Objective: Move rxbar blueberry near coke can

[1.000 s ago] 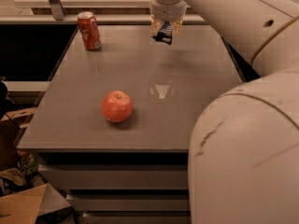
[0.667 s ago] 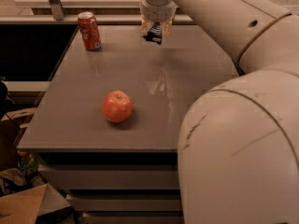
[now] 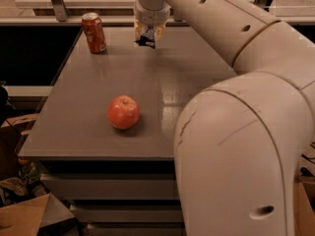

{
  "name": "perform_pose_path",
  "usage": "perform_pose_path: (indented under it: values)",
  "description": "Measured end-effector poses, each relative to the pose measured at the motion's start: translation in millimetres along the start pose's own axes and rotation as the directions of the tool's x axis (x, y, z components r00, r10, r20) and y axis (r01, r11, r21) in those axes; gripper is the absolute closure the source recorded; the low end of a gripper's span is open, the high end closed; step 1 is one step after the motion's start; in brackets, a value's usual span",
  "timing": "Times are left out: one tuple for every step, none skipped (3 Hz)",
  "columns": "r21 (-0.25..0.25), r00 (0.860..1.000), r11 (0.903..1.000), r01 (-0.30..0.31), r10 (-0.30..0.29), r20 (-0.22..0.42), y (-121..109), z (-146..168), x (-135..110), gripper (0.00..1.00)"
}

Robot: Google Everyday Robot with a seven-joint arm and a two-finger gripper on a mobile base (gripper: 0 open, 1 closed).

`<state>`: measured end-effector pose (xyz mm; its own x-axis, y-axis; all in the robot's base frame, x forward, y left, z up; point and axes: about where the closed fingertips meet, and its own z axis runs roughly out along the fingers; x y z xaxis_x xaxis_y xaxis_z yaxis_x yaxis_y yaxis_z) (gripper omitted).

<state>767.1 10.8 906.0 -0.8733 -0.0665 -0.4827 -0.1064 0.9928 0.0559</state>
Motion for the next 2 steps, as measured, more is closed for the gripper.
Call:
perform_pose_path:
  values:
    - [-0.041,0.999,0.9984,0.039,-0.040,-0.015,20.5,14.3,-2.5,1.00]
    - [-0.064,0.998,0.9963,0.057,-0.058,-0.018,43.9,20.7,-4.4,1.00]
